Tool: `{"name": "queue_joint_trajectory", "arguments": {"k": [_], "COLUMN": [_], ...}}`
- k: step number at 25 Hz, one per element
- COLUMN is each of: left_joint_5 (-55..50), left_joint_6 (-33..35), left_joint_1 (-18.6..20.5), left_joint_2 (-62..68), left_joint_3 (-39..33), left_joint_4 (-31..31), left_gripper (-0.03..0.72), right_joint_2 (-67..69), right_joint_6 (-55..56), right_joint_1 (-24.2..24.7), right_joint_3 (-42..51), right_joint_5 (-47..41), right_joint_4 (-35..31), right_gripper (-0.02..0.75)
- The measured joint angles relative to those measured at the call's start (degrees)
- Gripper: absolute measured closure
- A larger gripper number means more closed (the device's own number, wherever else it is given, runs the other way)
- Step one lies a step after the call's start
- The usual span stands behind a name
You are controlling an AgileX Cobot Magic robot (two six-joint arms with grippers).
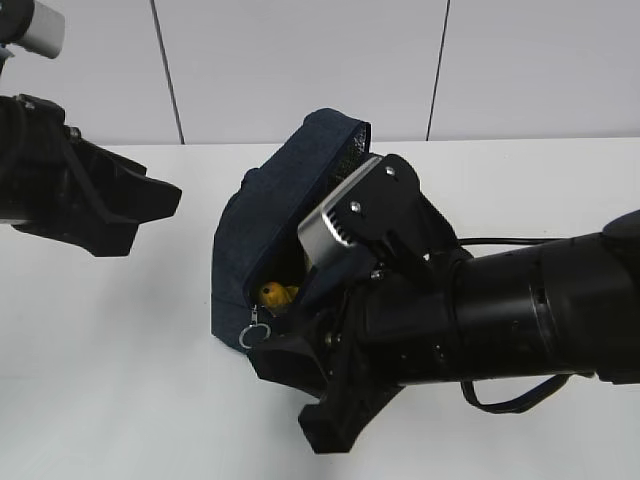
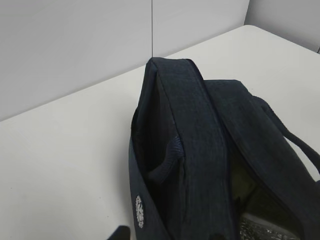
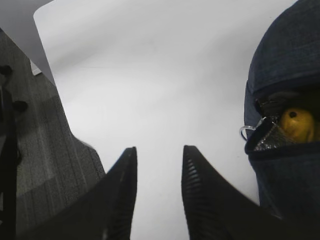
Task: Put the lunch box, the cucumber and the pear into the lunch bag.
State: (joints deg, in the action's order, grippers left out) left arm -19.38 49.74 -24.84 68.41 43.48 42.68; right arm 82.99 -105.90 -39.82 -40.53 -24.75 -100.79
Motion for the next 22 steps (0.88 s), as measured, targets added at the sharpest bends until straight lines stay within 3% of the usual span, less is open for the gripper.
{"name": "queue_joint_trajectory", "arguments": {"k": [4, 7, 10, 16, 18, 22], "left_joint_5": [0.0, 0.0, 0.0, 0.0, 0.0, 0.0], "left_joint_6": [0.0, 0.0, 0.0, 0.0, 0.0, 0.0], "left_joint_1": [0.0, 0.0, 0.0, 0.0, 0.0, 0.0], "left_joint_2": [0.0, 0.0, 0.0, 0.0, 0.0, 0.0], "left_joint_3": [0.0, 0.0, 0.0, 0.0, 0.0, 0.0], "left_joint_4": [0.0, 0.0, 0.0, 0.16, 0.16, 0.16], "left_gripper": [0.403, 0.407, 0.417, 0.419, 0.419, 0.423], "right_joint_2": [0.1, 0.1, 0.1, -1.19, -1.3, 2.7], "right_joint_6": [12.19, 31.8, 55.11, 97.52, 108.24, 116.16], "right_joint_1": [0.0, 0.0, -0.25, -6.75, -7.9, -8.17], "right_joint_3": [-0.6, -0.6, -0.6, 5.32, 8.15, 10.68], "right_joint_5": [0.78, 7.28, 13.81, 31.68, 37.45, 44.36], "right_joint_4": [16.07, 31.05, 49.86, 92.56, 103.73, 111.59], "right_gripper": [0.493, 0.493, 0.493, 0.493, 0.493, 0.493]}}
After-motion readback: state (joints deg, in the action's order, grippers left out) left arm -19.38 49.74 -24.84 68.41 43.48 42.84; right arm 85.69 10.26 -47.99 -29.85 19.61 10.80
